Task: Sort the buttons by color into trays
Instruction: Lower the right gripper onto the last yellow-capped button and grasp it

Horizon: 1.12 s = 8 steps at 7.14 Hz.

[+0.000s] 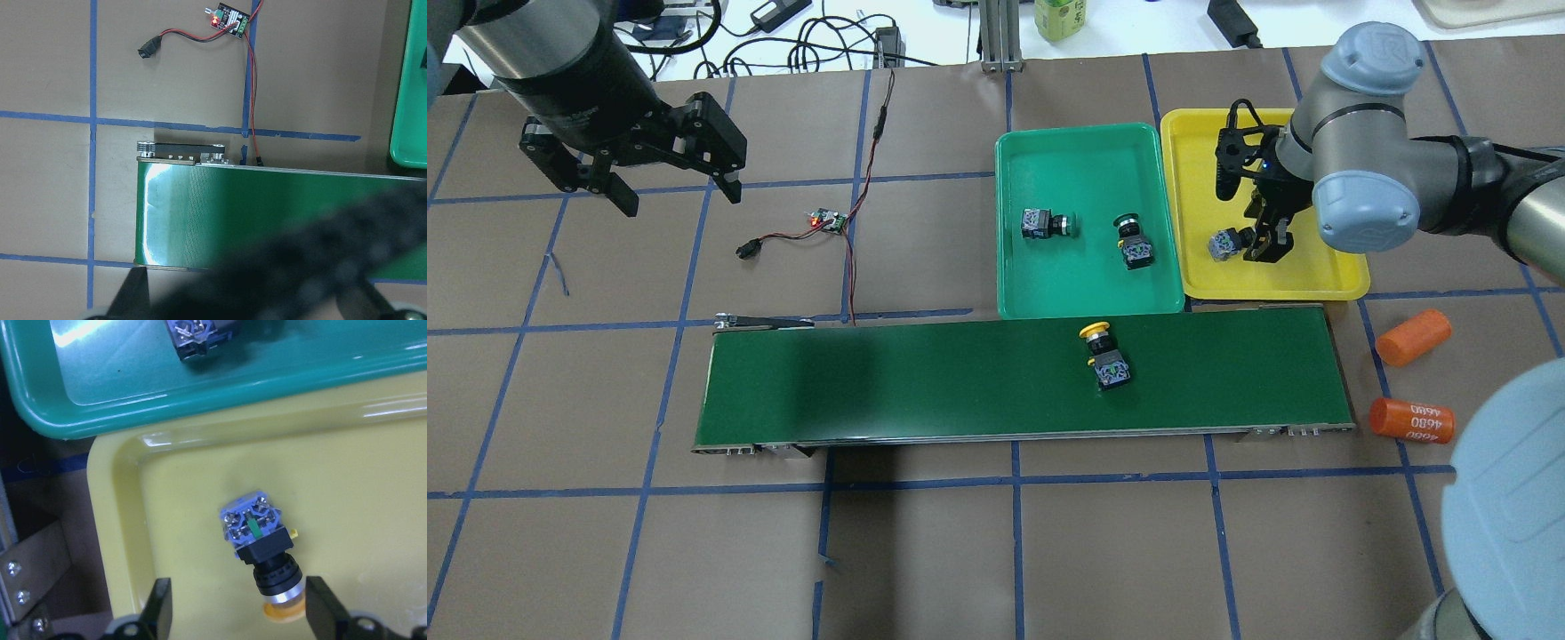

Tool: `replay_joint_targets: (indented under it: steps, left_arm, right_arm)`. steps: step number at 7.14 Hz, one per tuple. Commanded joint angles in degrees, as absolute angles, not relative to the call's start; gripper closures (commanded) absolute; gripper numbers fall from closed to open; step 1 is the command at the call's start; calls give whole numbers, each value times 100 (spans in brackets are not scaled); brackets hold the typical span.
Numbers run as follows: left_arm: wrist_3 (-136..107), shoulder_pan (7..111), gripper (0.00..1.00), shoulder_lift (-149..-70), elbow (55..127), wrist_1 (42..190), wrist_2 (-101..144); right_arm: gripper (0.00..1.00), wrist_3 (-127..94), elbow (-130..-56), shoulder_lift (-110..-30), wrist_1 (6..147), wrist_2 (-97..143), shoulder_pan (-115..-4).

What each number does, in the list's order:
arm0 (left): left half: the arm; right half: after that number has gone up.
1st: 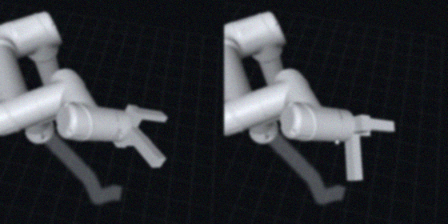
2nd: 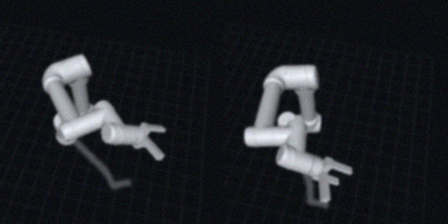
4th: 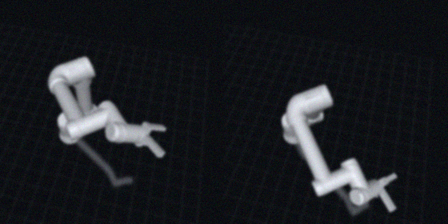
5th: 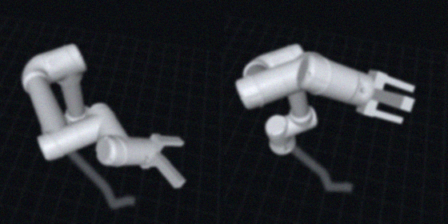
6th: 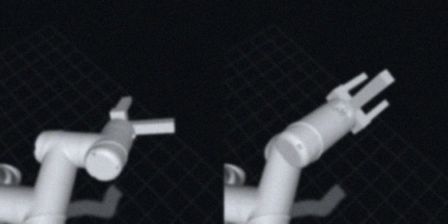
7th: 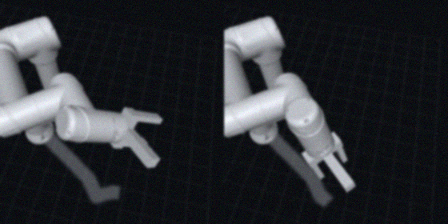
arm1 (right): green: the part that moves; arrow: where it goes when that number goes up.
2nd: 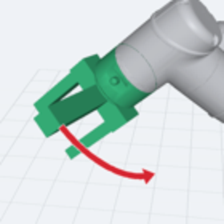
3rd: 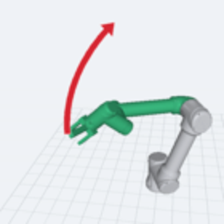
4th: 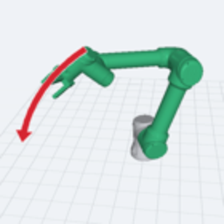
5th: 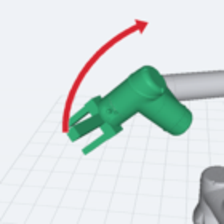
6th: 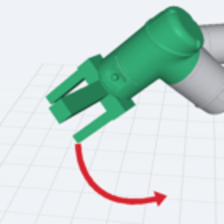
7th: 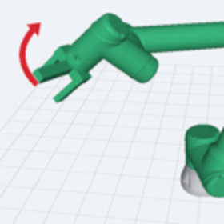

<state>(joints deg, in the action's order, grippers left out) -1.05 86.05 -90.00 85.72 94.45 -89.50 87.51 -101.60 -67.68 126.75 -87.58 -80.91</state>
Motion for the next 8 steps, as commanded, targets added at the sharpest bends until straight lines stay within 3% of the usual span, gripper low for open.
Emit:
replay_joint_targets:
  steps: [1, 6, 8]
  left_arm:
    - [-105, 8604, 0, -9000, 8569, 9440, -8974]
    - [-114, 8604, 0, -9000, 8534, 9474, -8982]
    - [-114, 8604, 0, -9000, 8543, 9466, -8974]
  right_arm:
    - [0, 7471, -10169, -7344, 11731, -8789, -8156]
    - [0, 3454, -10922, -8558, 11004, -8930, -9060]
    - [0, 1950, -11126, -8596, 11004, -8877, -9307]
